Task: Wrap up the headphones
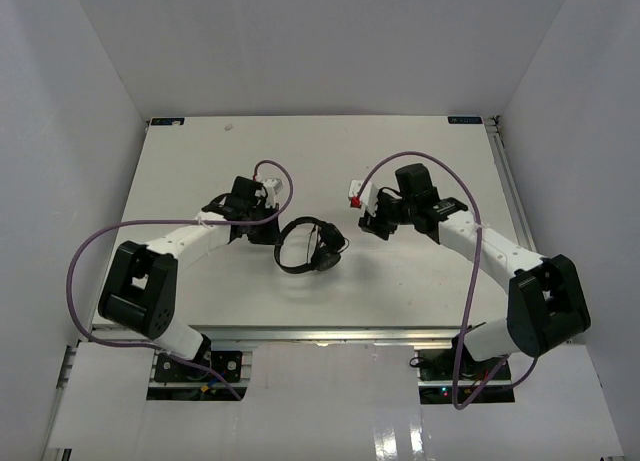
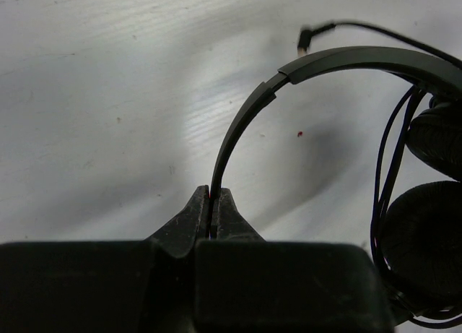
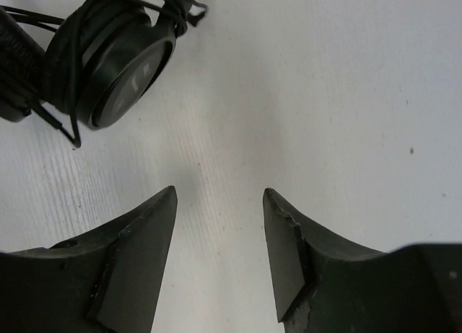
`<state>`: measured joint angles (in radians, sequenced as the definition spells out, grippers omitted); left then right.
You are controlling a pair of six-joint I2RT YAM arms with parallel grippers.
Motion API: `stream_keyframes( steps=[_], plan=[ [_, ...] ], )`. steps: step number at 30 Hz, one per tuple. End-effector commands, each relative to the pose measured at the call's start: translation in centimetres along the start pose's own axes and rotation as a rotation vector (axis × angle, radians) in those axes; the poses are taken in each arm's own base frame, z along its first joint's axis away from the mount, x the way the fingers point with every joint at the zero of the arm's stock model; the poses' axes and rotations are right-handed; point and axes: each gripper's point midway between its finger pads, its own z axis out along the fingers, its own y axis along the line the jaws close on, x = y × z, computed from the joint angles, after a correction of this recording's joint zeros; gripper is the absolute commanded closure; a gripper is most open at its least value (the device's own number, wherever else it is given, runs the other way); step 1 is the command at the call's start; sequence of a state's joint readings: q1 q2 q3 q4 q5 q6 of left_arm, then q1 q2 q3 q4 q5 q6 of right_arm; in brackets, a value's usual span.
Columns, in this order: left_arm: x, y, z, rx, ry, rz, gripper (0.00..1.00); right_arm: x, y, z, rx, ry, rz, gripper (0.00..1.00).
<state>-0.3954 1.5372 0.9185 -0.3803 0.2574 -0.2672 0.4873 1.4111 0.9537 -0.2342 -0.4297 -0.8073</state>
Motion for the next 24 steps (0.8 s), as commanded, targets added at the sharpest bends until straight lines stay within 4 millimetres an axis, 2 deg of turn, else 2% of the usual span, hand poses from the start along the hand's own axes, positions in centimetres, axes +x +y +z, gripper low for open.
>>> stream_keyframes(
  steps=[1,3,6,10,13,15,16,17,19,22,24],
  plan=[
    [-3.8,0.9,0.2,-0.076,-0.083,-0.053,1.0,-0.4,-0.4,-2.5,0.049,-0.055,0.053,0.37],
    [-4.5,1.8,0.5,-0.122,-0.094,-0.082,1.0,0.1,0.4,-3.1,0.047,-0.065,0.076,0.34],
    [-5.2,3.6,0.9,-0.222,-0.112,-0.138,1.0,-0.4,1.4,-4.5,0.057,-0.104,0.097,0.27],
    [-6.3,5.6,1.3,-0.324,-0.144,-0.195,1.0,0.7,3.9,-5.9,0.06,-0.131,0.147,0.15],
    [-6.4,6.1,1.7,-0.344,-0.147,-0.211,0.91,0.8,5.3,-7.2,0.077,-0.17,0.143,0.08],
    [-6.4,6.2,1.8,-0.349,-0.149,-0.213,0.78,1.2,6.0,-7.9,0.099,-0.181,0.143,0.02],
    [-6.4,6.1,1.7,-0.346,-0.151,-0.214,0.69,1.4,6.1,-8.2,0.116,-0.178,0.151,0.03],
    [-6.3,6.1,1.6,-0.344,-0.154,-0.215,0.55,1.8,6.0,-8.5,0.147,-0.168,0.17,0.09],
    [-6.2,5.6,1.3,-0.318,-0.157,-0.215,0.41,1.9,5.6,-9.3,0.196,-0.153,0.2,0.1],
    [-6.5,4.3,-0.1,-0.265,-0.18,-0.209,0.27,2.0,4.7,-10.5,0.265,-0.127,0.262,0.1],
    [-6.7,3.5,-1.2,-0.233,-0.203,-0.204,0.24,2.3,4.0,-11.1,0.315,-0.107,0.301,0.1]
  ],
)
